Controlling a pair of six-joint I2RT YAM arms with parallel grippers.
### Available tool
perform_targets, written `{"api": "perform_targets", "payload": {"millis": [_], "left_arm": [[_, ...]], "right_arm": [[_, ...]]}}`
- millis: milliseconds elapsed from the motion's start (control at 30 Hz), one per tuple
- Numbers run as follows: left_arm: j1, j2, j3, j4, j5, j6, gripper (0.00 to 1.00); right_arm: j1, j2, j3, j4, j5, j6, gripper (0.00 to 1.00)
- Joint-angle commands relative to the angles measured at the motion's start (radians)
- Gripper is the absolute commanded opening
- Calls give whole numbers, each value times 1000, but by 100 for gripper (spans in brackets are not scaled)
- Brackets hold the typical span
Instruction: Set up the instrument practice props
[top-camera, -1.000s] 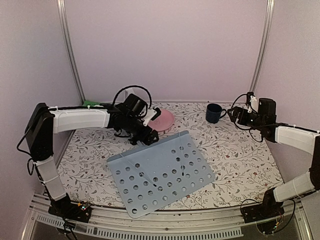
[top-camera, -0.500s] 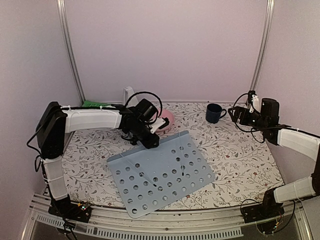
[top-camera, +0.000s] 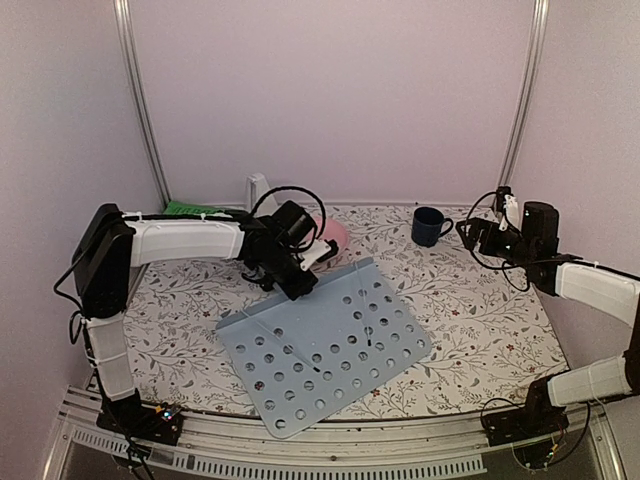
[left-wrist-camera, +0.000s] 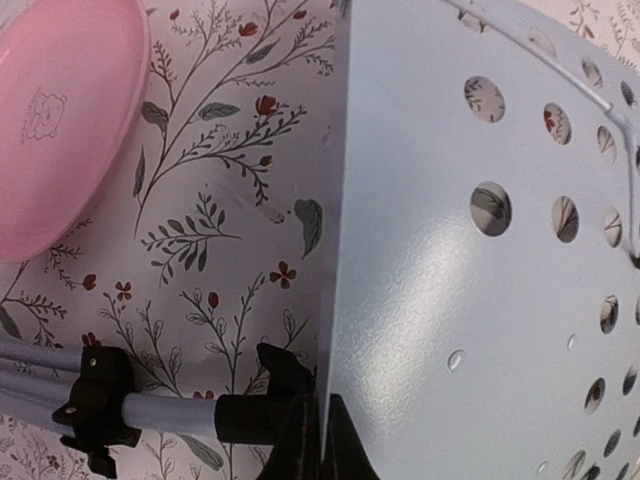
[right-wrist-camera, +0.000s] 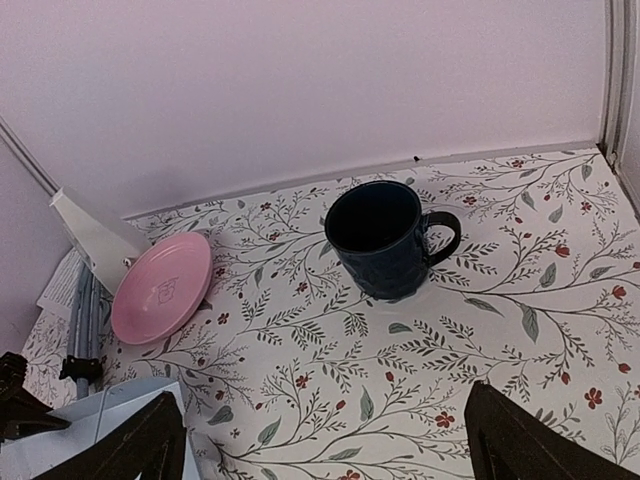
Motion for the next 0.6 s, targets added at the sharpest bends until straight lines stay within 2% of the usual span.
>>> {"api": "perform_targets", "payload": {"millis": [0,567], "left_arm": [[-13,-6,-9,-14,20,-46,0],[-10,-159,96,8,137,-126,0]], "right_arm": [[4,-8,-1,37,-48,7,99],[3,-132,-36,43,21,19,99]]}}
